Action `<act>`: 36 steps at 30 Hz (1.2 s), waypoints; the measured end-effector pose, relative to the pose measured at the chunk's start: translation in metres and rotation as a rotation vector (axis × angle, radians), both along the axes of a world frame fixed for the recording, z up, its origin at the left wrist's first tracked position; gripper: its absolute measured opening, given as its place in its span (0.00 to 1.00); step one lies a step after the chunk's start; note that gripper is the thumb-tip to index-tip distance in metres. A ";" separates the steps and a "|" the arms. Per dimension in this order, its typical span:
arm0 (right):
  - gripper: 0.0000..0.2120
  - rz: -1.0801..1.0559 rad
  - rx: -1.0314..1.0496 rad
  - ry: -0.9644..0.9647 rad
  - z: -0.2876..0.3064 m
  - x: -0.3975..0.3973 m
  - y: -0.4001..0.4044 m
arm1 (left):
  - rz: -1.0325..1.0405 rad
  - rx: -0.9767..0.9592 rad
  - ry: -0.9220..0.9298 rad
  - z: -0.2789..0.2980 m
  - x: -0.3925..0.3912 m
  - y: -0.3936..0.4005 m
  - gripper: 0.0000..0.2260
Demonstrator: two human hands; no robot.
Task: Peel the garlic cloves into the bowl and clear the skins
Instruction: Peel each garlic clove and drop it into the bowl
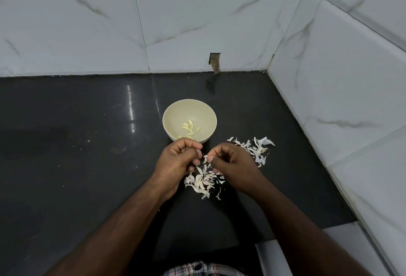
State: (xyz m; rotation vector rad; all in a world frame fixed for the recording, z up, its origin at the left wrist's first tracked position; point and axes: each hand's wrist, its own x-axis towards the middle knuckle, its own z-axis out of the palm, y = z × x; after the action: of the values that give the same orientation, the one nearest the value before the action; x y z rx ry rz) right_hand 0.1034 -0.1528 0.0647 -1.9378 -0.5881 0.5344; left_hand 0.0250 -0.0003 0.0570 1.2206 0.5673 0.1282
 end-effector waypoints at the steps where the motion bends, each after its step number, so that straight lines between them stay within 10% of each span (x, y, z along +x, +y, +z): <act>1: 0.06 -0.025 0.000 0.001 -0.001 0.003 -0.002 | 0.007 0.021 0.004 0.001 0.000 0.002 0.08; 15: 0.04 -0.215 -0.273 -0.175 -0.007 0.022 -0.024 | -0.042 0.775 0.103 0.011 0.031 0.049 0.10; 36: 0.08 0.134 -0.614 -0.361 -0.036 -0.002 0.033 | -0.339 0.854 0.242 -0.026 -0.009 0.027 0.08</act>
State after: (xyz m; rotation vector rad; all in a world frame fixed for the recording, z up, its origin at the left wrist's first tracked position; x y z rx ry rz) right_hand 0.1017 -0.1198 0.0287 -2.6221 -0.8585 0.4859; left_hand 0.0162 0.0272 0.0308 2.1669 0.5163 -0.0808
